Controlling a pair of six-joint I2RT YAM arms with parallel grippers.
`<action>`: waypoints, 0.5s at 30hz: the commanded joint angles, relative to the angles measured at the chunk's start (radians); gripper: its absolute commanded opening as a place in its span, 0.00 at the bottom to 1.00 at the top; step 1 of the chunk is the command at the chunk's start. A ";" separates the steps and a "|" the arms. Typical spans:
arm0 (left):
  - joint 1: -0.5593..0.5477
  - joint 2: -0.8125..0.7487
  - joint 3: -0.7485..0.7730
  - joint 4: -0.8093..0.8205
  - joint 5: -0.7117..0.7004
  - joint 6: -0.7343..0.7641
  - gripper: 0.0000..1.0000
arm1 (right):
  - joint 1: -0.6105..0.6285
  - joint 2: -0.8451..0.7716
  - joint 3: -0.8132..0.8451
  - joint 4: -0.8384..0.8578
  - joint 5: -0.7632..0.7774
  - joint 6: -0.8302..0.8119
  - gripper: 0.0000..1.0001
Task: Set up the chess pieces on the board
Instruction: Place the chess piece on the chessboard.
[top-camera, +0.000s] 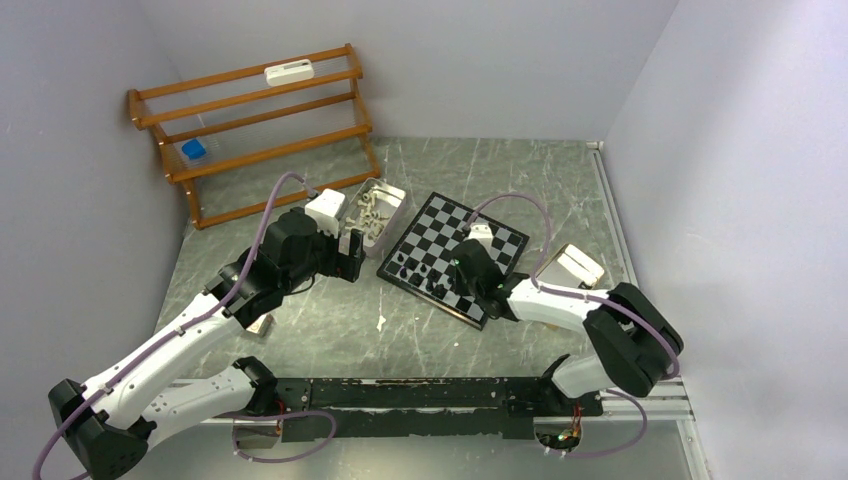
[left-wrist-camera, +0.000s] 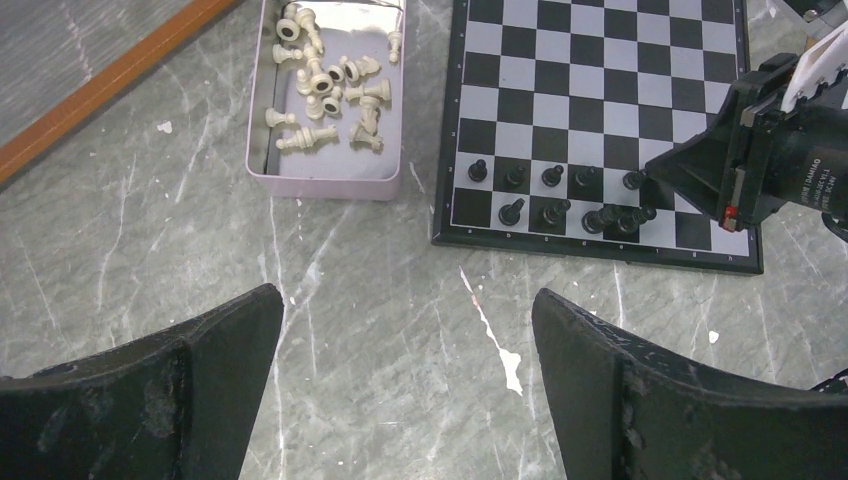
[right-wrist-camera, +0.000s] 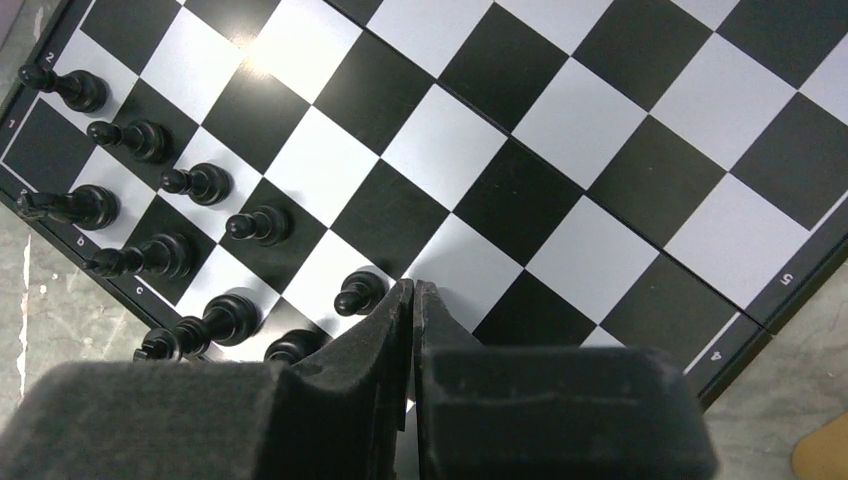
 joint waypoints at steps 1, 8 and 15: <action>-0.005 -0.015 -0.003 0.007 -0.017 0.011 1.00 | -0.004 0.031 0.029 0.047 -0.018 -0.019 0.08; -0.004 -0.016 -0.003 0.007 -0.016 0.013 1.00 | -0.004 0.034 0.032 0.044 -0.032 -0.024 0.08; -0.005 -0.016 -0.003 0.006 -0.016 0.012 1.00 | -0.004 0.028 0.030 0.037 -0.041 -0.019 0.07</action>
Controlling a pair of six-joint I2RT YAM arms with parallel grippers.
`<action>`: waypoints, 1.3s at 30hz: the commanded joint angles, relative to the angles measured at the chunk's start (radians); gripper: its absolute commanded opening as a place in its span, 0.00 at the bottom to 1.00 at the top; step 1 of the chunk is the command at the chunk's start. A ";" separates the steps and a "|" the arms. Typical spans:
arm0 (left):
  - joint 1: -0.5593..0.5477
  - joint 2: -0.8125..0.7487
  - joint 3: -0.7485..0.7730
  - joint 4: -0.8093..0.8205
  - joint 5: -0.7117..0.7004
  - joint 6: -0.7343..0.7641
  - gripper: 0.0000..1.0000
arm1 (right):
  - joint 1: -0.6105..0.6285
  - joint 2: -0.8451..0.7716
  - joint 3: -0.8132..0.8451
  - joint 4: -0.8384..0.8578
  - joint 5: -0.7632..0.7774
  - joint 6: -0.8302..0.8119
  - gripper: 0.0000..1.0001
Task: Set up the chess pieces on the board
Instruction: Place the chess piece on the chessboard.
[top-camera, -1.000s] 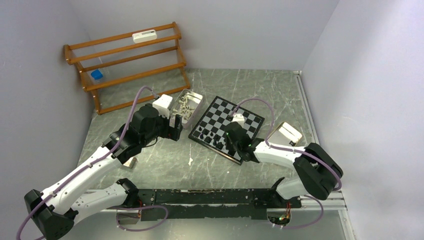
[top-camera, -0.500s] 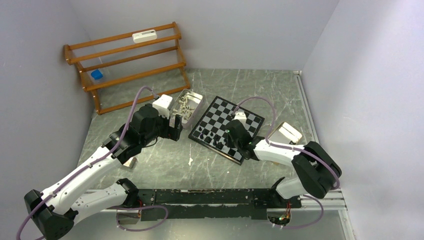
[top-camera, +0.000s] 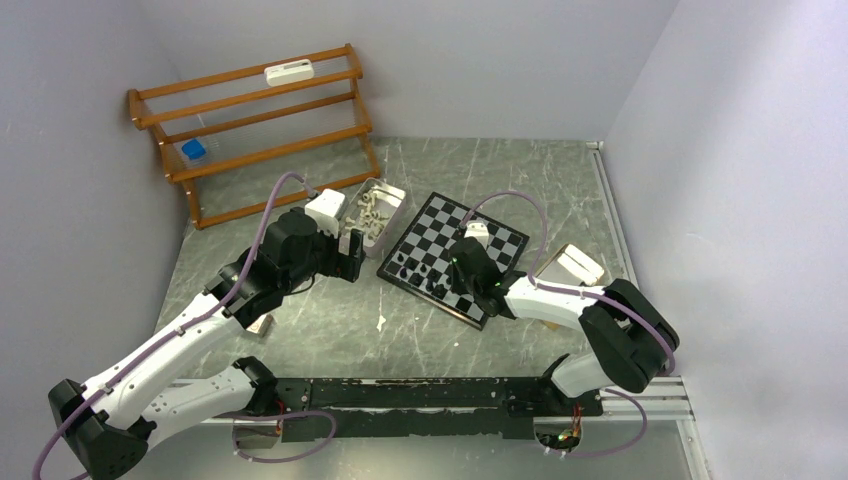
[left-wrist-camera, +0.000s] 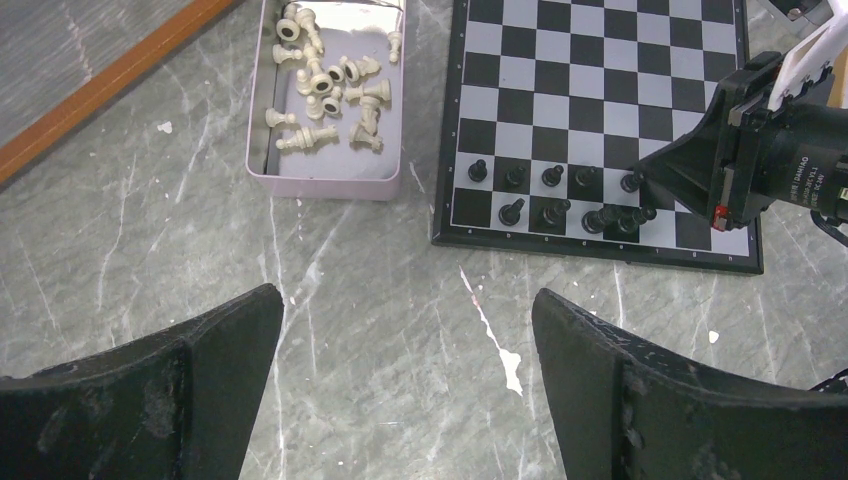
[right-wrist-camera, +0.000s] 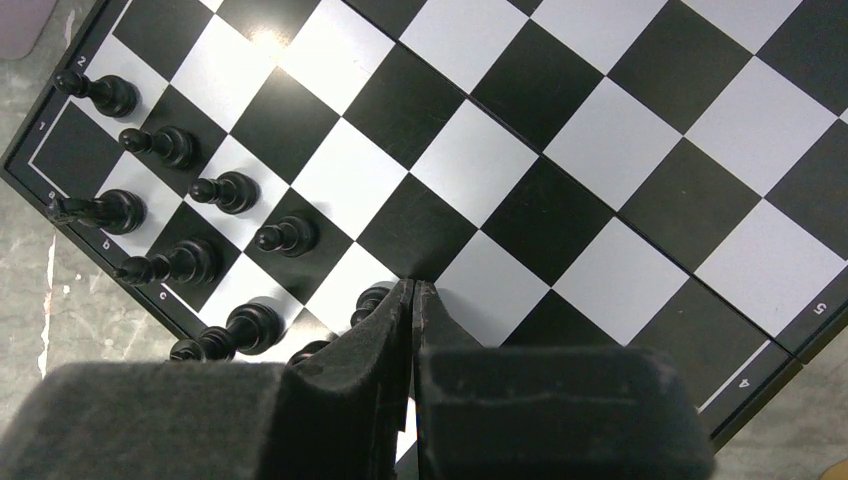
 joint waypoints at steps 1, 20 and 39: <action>-0.005 -0.017 -0.003 0.007 -0.016 0.011 1.00 | -0.002 -0.010 0.008 0.007 -0.010 -0.001 0.07; -0.005 -0.016 -0.004 0.011 -0.011 0.012 1.00 | -0.003 -0.014 0.035 -0.043 0.025 -0.005 0.08; -0.006 -0.013 -0.002 0.011 0.022 0.019 1.00 | -0.343 -0.343 0.238 -0.430 0.228 -0.032 0.50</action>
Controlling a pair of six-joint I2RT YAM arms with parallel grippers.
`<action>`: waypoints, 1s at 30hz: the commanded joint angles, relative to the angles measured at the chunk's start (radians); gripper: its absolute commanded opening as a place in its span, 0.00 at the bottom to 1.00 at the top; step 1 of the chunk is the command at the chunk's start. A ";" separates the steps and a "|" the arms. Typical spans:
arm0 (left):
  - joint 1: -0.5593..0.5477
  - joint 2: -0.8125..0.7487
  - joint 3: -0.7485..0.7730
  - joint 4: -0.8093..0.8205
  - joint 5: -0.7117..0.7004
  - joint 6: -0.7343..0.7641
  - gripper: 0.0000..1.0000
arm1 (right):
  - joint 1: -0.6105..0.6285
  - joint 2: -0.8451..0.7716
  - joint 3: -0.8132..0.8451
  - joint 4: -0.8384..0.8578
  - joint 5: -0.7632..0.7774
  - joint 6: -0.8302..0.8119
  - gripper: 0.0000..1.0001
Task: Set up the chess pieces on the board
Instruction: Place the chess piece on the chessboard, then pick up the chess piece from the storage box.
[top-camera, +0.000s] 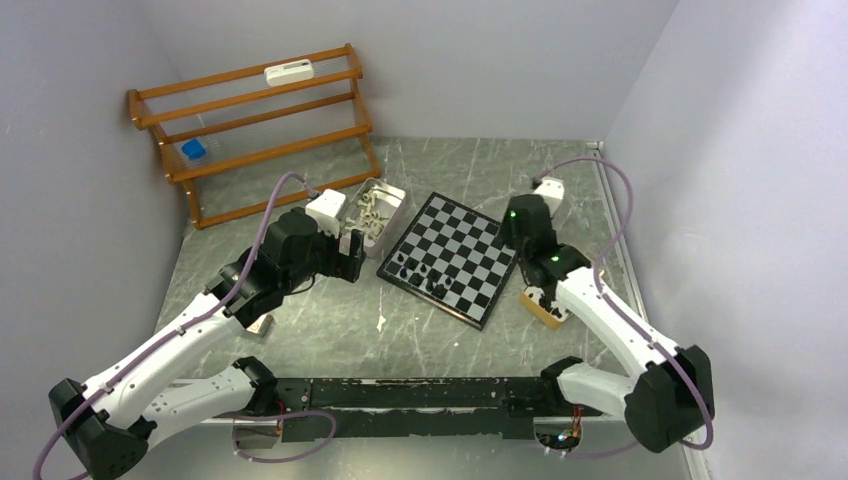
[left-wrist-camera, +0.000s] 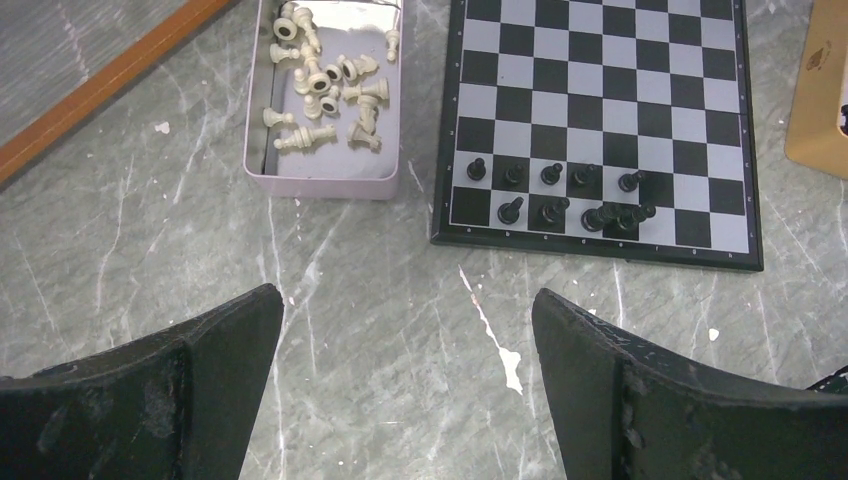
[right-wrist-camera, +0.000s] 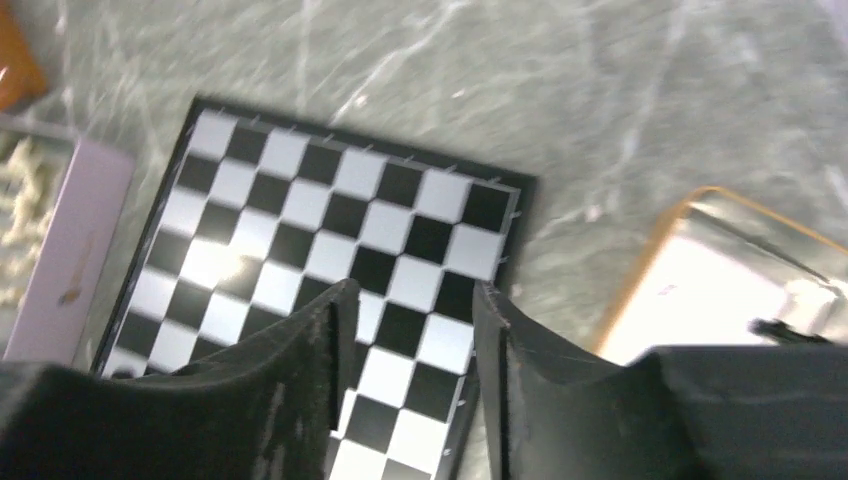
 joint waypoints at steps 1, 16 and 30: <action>-0.006 -0.023 -0.005 0.016 0.021 0.015 1.00 | -0.109 -0.059 0.047 -0.134 0.086 0.000 0.53; -0.006 -0.045 -0.006 0.026 0.048 0.016 1.00 | -0.472 -0.014 0.006 -0.184 0.017 -0.019 0.64; -0.006 -0.024 -0.004 0.029 0.095 0.022 1.00 | -0.748 0.045 -0.044 -0.243 -0.212 0.088 0.46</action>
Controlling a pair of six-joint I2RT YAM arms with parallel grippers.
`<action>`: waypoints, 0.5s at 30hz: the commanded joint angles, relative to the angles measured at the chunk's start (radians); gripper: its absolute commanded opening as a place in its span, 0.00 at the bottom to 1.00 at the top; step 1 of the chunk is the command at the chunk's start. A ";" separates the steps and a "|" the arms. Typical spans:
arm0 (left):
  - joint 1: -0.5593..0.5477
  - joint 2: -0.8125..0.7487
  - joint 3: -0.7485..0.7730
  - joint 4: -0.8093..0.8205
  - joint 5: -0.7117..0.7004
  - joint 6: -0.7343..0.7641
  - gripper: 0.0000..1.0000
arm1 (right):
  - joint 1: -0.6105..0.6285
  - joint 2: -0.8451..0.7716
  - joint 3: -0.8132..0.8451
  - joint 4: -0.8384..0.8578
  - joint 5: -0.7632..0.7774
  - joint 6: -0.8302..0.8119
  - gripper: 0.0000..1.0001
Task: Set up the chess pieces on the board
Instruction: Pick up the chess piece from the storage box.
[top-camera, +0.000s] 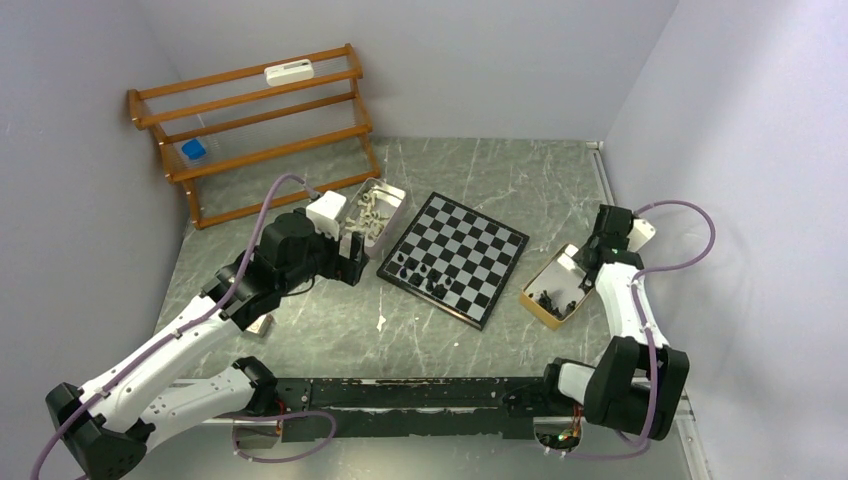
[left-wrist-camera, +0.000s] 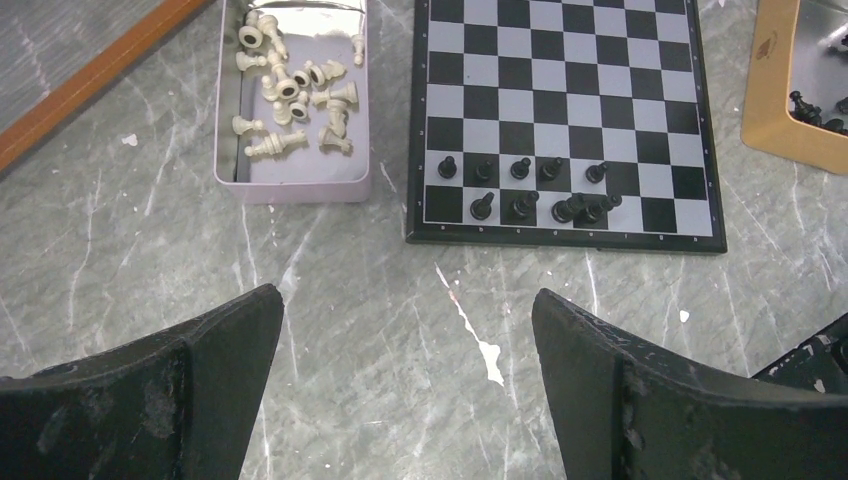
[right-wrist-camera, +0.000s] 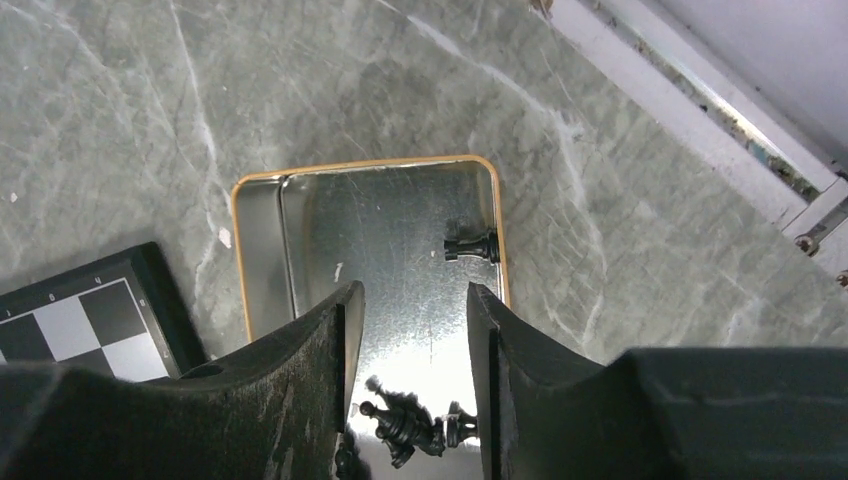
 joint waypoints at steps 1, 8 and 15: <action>-0.006 -0.003 -0.008 0.037 0.033 0.017 1.00 | -0.039 0.026 0.011 -0.042 -0.089 0.031 0.44; -0.005 0.005 -0.006 0.029 0.020 0.021 1.00 | -0.073 0.143 0.069 -0.108 -0.117 0.038 0.36; -0.047 0.003 -0.002 0.015 -0.043 0.026 1.00 | -0.084 0.200 0.110 -0.070 -0.136 -0.093 0.30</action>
